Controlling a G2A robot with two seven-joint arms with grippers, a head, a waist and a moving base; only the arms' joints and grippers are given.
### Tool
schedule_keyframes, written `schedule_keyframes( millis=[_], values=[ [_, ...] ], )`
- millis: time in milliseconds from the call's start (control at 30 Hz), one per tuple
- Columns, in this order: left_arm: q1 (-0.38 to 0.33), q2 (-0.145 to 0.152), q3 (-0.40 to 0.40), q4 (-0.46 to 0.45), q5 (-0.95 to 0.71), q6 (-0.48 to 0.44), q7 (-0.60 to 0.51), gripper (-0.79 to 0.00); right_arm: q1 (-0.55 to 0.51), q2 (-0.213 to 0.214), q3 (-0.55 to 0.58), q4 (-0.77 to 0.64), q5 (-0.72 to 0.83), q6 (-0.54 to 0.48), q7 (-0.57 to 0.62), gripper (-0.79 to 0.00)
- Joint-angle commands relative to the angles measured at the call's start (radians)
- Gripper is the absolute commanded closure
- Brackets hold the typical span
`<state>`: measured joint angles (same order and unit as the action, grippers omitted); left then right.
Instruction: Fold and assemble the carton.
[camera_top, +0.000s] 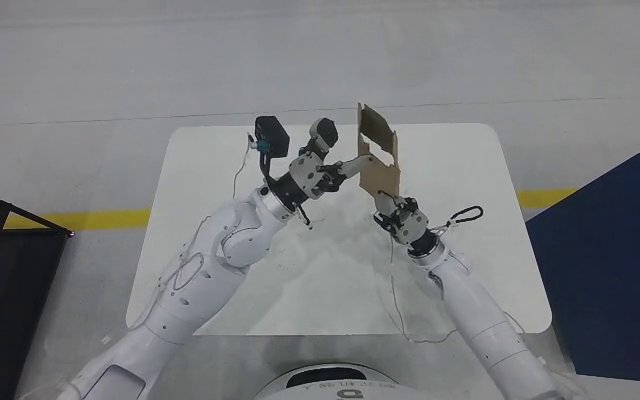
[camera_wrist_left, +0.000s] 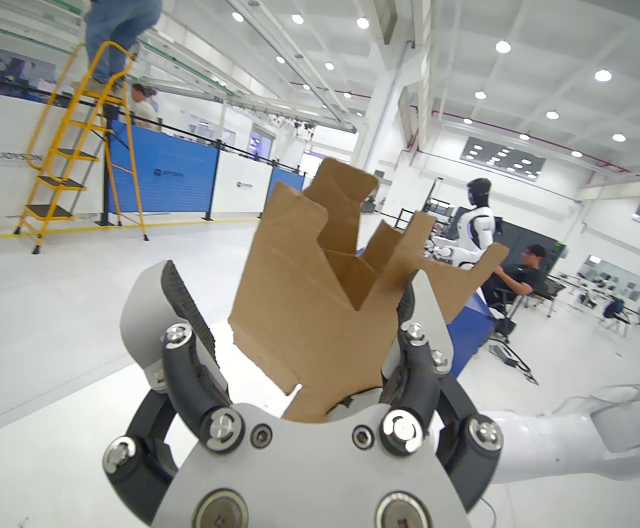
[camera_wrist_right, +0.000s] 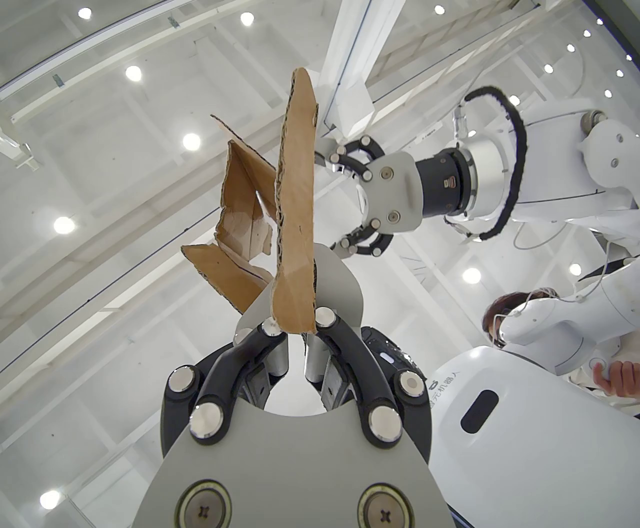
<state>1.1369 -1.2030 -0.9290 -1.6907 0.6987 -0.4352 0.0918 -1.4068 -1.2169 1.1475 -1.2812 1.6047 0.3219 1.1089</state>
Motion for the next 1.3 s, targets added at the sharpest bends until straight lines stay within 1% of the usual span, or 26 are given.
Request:
schedule_keyframes(
  millis=[0,100,267,400,633,700,800,867,933,967,1100,1167,1200,1233,1267],
  values=[
    [0.000,0.001,-0.012,-0.015,-0.007,-0.020,-0.025,-0.785,0.001,-0.002,0.004,0.005,0.006,-0.007,-0.007,0.000],
    [0.005,0.002,-0.030,-0.037,-0.031,-0.028,-0.046,-0.785,0.003,-0.006,0.006,0.009,0.007,-0.016,-0.013,0.000],
    [0.009,0.000,-0.051,-0.048,-0.046,-0.022,-0.058,-0.785,0.006,-0.013,-0.001,0.011,-0.007,-0.040,-0.017,0.000],
    [0.010,-0.002,-0.055,-0.046,-0.084,-0.034,-0.089,-0.785,0.009,-0.018,-0.003,0.016,-0.014,-0.054,-0.014,0.000],
    [-0.010,-0.008,-0.054,-0.036,-0.127,-0.065,-0.148,-0.785,0.008,-0.025,-0.003,0.016,-0.021,-0.063,-0.008,0.000],
    [-0.014,-0.009,-0.054,-0.034,-0.134,-0.077,-0.164,-0.739,0.008,-0.027,0.001,0.017,-0.009,-0.058,-0.006,0.000],
    [-0.017,-0.009,-0.055,-0.032,-0.138,-0.099,-0.183,-0.714,0.008,-0.030,0.009,0.021,0.015,-0.047,-0.006,0.000],
    [-0.018,-0.010,-0.057,-0.029,-0.143,-0.113,-0.194,-0.683,0.009,-0.032,0.016,0.025,0.034,-0.036,-0.010,0.000],
    [-0.021,-0.010,-0.058,-0.028,-0.143,-0.127,-0.206,-0.634,0.010,-0.033,0.022,0.028,0.050,-0.025,-0.013,0.000],
    [-0.022,-0.010,-0.059,-0.026,-0.143,-0.130,-0.211,-0.597,0.011,-0.034,0.024,0.029,0.054,-0.020,-0.015,0.000],
    [-0.026,-0.012,-0.064,-0.015,-0.146,-0.133,-0.220,-0.560,0.013,-0.036,0.031,0.029,0.054,-0.013,-0.018,0.000],
    [-0.029,-0.014,-0.075,-0.009,-0.137,-0.105,-0.206,-0.588,0.014,-0.038,0.033,0.027,0.051,-0.012,-0.019,0.000],
    [-0.028,-0.015,-0.080,-0.008,-0.136,-0.090,-0.194,-0.616,0.014,-0.038,0.033,0.026,0.048,-0.012,-0.020,0.000],
    [-0.029,-0.016,-0.085,-0.009,-0.130,-0.078,-0.186,-0.668,0.015,-0.039,0.034,0.026,0.045,-0.014,-0.022,0.000],
    [-0.031,-0.016,-0.088,-0.012,-0.119,-0.074,-0.184,-0.754,0.016,-0.040,0.035,0.027,0.043,-0.017,-0.024,0.000]
  ],
)
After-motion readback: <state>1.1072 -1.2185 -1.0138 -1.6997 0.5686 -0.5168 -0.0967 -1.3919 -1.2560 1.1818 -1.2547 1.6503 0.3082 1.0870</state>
